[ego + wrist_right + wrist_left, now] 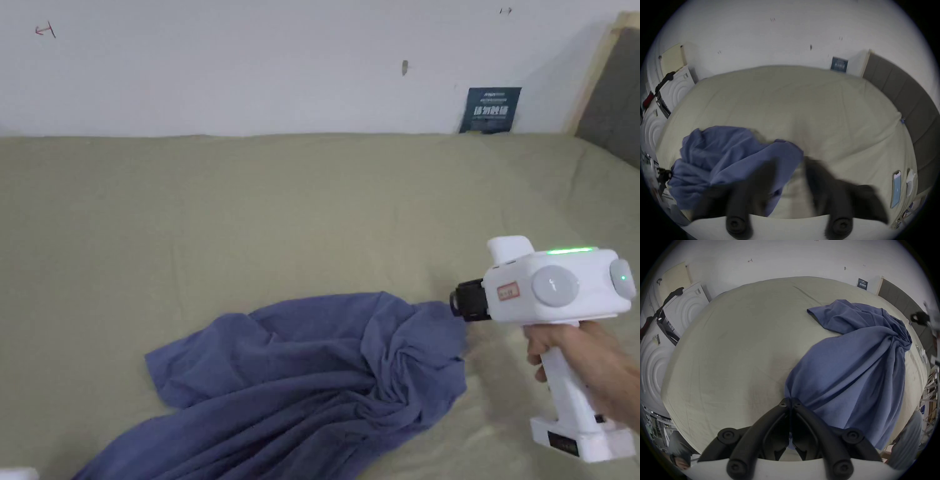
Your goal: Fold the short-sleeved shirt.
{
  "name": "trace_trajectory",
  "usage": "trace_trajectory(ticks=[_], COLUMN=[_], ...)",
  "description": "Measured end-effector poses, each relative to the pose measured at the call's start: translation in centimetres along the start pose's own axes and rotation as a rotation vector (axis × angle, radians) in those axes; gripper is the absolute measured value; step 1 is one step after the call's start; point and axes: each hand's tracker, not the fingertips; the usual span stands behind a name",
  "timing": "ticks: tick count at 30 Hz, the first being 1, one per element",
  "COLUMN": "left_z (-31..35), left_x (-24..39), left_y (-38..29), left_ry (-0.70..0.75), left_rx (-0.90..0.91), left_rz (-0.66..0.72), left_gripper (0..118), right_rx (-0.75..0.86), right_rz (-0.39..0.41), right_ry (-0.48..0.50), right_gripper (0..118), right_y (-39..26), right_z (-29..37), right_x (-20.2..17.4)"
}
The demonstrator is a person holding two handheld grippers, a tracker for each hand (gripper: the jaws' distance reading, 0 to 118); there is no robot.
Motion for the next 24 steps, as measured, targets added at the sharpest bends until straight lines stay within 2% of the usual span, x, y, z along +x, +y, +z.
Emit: trace_trajectory(ticks=[1,2,7,10,11,12,13,14,16,17,19,22,24], left_z=[0.2,0.1,-0.1,-0.3,-0.3,-0.3,-0.3,-0.4,-0.3,-0.4,0.5,3.6,6.5], left_x=[0.4,0.4,-0.1,-0.1,-0.1,-0.1,0.1,0.0,-0.3,-1.1,-2.1,-3.5,-4.4], left_y=[-0.2,-0.2,-0.3,-0.2,-0.1,-0.1,-0.1,0.0,0.3,0.3,0.7,1.4,2.5], left_ry=[0.014,0.013,0.001,-0.003,-0.002,-0.001,0.002,0.001,-0.011,-0.025,-0.05,-0.059,-0.042], left_rx=[0.012,0.011,0.02,0.011,0.008,0.005,0.005,0.003,-0.007,-0.01,-0.024,0.035,0.096], left_rz=[-0.01,-0.012,-0.006,-0.004,-0.011,-0.019,-0.017,-0.01,0.011,0.029,0.076,0.122,0.129], left_gripper=[0,0,0,0,0,0,0,0,0,0,0,0,0], right_rx=[-0.047,-0.085,-0.186,-0.202,-0.188,-0.192,-0.192,-0.182,-0.108,-0.115,-0.079,0.014,0.078], right_rz=[0.004,0.025,0.026,0.083,0.072,0.069,0.064,0.07,0.172,0.173,0.124,0.09,0.079], right_ry=[-0.003,-0.011,-0.066,-0.096,-0.094,-0.083,-0.015,-0.008,-0.1,-0.094,-0.027,-0.001,0.01], right_gripper=[107,118,118,117,112,88,64,5,6,6,6,6,6], right_y=[0.8,1.2,0.7,-0.1,-0.4,-0.2,0.0,0.2,0.1,-0.1,-0.4,-0.3,0.1], right_z=[-2.0,-3.5,-8.1,-9.1,-8.4,-7.8,-7.0,-6.0,-3.0,-1.7,2.2,9.4,14.0], right_x=[0.2,0.2,-2.9,-5.0,-4.9,-5.3,-6.0,-6.7,-6.8,-7.0,-5.6,-4.1,-1.7])
